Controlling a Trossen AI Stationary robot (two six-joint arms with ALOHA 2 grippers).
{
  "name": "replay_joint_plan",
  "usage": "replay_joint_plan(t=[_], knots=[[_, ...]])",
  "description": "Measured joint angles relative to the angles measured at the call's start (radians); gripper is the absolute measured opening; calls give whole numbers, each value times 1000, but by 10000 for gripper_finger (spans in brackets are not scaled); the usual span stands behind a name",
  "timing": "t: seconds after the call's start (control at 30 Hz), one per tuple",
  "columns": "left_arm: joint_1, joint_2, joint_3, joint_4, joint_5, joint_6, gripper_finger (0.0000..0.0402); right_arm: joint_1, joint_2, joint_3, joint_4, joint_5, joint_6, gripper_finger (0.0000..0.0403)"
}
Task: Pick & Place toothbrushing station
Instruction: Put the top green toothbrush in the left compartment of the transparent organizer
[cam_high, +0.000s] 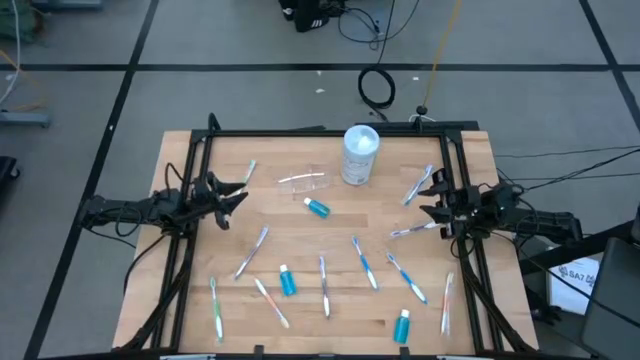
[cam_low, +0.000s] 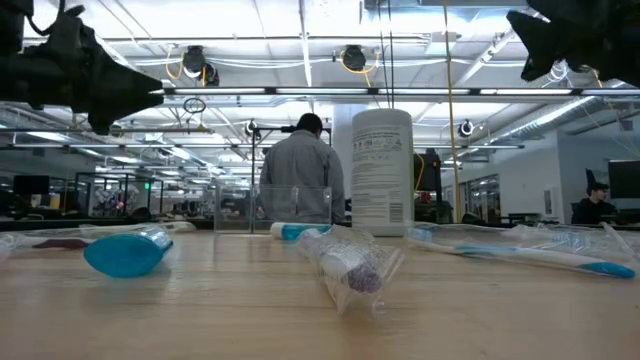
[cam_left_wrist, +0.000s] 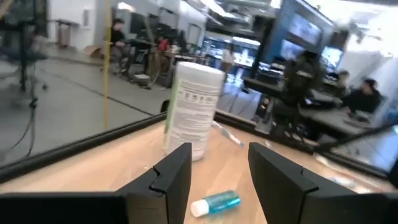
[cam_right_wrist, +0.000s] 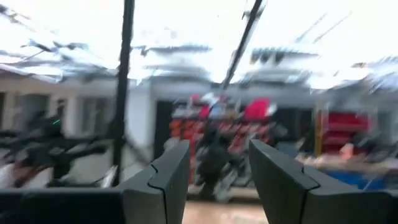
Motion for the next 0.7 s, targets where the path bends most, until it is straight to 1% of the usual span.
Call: replay_joint_plan(t=[0.1,0.2,0.27,0.3,0.37,0.47,0.53,0.6,0.7], knots=[[7,0,23,-5,-7,39,166,0,19,0,122,89,-60,155],[26,18,69,0,-27,58,166,0,72,6,340,197,-106,155],[45,50,117,-8,-47,104,166,0,128,35,435,227,-106,155],[56,76,149,-4,-50,131,166,0,162,57,437,226,-111,155],[76,144,225,-15,-51,172,166,0,248,98,379,224,-126,155],[108,270,353,-134,-60,206,166,0,405,183,365,260,-147,155],[126,355,423,-212,-102,200,166,0,521,225,351,310,-146,155],[142,436,469,-278,-149,174,165,0,631,247,335,357,-145,155],[165,538,483,-314,-184,112,165,-1,754,295,340,436,-159,155]])
